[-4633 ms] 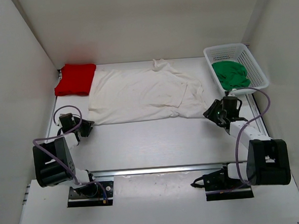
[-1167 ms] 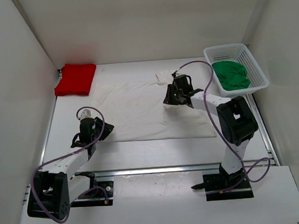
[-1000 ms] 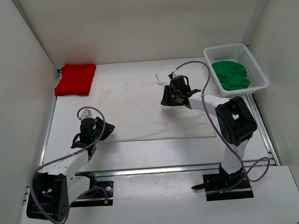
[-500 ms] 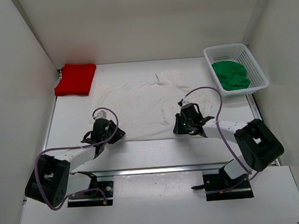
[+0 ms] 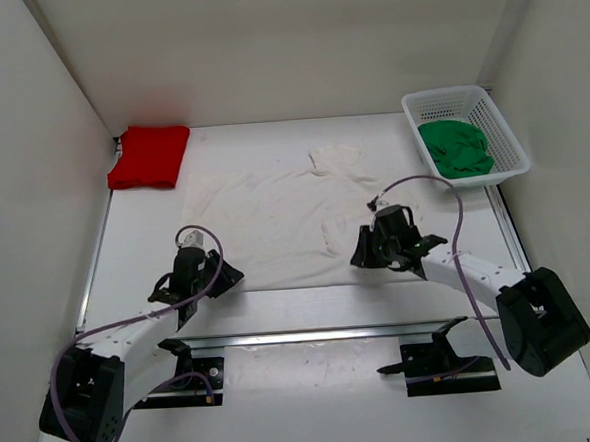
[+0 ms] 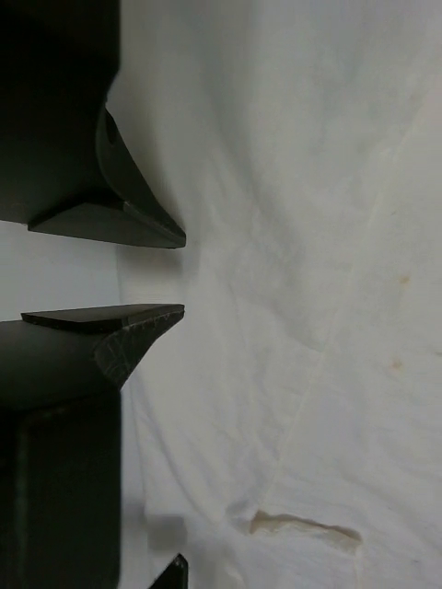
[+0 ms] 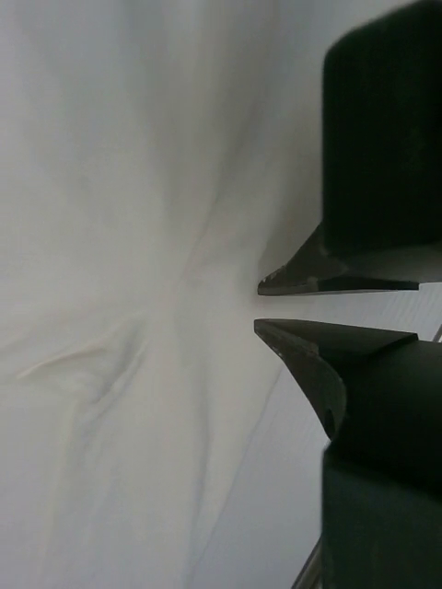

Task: Fold and stack the t-shirts
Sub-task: Fold the flattened tshirt in 1/3 of the way, then grap the side of the flattened tshirt furthest away from the robot with both arms

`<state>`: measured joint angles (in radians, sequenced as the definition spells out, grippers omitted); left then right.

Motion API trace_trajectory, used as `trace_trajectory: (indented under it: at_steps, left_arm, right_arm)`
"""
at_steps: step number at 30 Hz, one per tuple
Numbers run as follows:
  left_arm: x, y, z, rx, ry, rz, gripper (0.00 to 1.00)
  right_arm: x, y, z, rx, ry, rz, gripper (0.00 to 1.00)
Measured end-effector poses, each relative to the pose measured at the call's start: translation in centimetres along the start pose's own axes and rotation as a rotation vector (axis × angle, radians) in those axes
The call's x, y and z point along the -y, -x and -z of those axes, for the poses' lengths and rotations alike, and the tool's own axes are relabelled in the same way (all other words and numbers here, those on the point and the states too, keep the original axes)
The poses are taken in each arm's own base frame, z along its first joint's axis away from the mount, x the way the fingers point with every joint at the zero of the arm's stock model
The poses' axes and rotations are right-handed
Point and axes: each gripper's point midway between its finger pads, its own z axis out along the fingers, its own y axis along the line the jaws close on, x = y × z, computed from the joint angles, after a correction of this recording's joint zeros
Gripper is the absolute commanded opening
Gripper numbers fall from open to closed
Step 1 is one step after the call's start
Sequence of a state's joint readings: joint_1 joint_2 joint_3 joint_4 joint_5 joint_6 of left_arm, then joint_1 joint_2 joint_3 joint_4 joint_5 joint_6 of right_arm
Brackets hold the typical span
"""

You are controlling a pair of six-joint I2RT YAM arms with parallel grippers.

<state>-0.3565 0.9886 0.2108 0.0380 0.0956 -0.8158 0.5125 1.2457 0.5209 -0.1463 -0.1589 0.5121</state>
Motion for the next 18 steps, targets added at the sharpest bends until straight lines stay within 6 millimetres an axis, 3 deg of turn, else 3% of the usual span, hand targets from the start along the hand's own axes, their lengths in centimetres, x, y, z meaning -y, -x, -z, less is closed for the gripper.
trace_trajectory:
  at_steps: [3,6,9,11,15,18]
  left_arm:
    - [0.7,2.4,0.0,0.021,0.029,0.022,0.42]
    - [4.0,7.6,-0.6,0.099,-0.009,0.04,0.4]
    - [6.5,12.6,-1.9,0.166,-0.052,0.063,0.39]
    - [6.8,14.8,-3.0,0.186,-0.057,0.089,0.4]
    - [5.0,16.4,-4.8,0.18,-0.012,0.143,0.39]
    - [3.6,17.1,-6.0,0.169,0.035,0.168,0.4]
  right_arm:
    - [-0.5,5.8,0.9,0.104,0.029,-0.033,0.11]
    - [-0.6,14.4,1.0,0.232,0.024,-0.04,0.0]
    - [0.5,23.1,-0.7,0.324,-0.004,-0.034,0.0]
    - [2.2,27.5,-2.6,0.359,-0.039,-0.032,0.04]
    - [6.2,32.7,-6.7,0.363,-0.13,-0.029,0.15]
    - [8.8,34.4,-9.7,0.335,-0.189,-0.029,0.24]
